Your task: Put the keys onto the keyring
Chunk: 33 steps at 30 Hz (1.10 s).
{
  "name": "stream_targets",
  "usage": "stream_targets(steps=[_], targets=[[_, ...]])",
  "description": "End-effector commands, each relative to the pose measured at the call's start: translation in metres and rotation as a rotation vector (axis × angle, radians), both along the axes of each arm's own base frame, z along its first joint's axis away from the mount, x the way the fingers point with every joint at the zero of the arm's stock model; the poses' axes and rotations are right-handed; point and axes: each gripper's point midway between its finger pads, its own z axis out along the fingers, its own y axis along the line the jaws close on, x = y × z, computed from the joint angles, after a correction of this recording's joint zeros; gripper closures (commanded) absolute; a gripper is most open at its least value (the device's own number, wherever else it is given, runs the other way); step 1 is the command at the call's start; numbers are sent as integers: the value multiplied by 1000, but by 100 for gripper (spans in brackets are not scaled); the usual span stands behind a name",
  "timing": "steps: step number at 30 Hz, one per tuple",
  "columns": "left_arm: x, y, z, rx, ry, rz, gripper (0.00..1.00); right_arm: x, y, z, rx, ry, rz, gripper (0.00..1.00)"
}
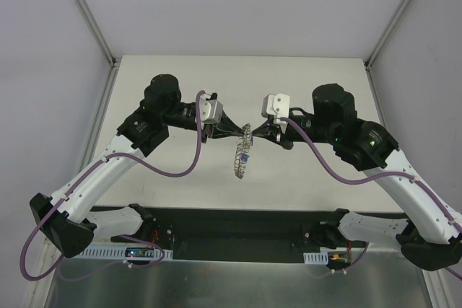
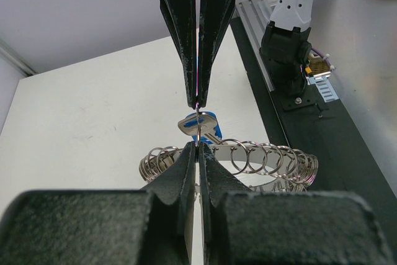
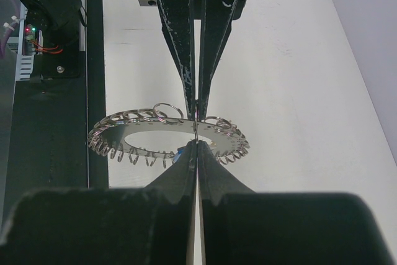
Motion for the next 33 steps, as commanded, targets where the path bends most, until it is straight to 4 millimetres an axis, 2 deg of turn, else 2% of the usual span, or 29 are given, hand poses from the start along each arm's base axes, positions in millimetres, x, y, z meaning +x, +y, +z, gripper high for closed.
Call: stream_targets(steps=[1, 17, 33], targets=[[-11, 3, 39, -90, -117, -54, 100, -1, 6, 21, 53, -48, 38, 99], [-9, 1, 40, -90, -110, -58, 100, -2, 9, 23, 59, -48, 56, 99], [-11, -7, 40, -73, -26, -92, 100, 0, 14, 26, 75, -63, 50, 99]])
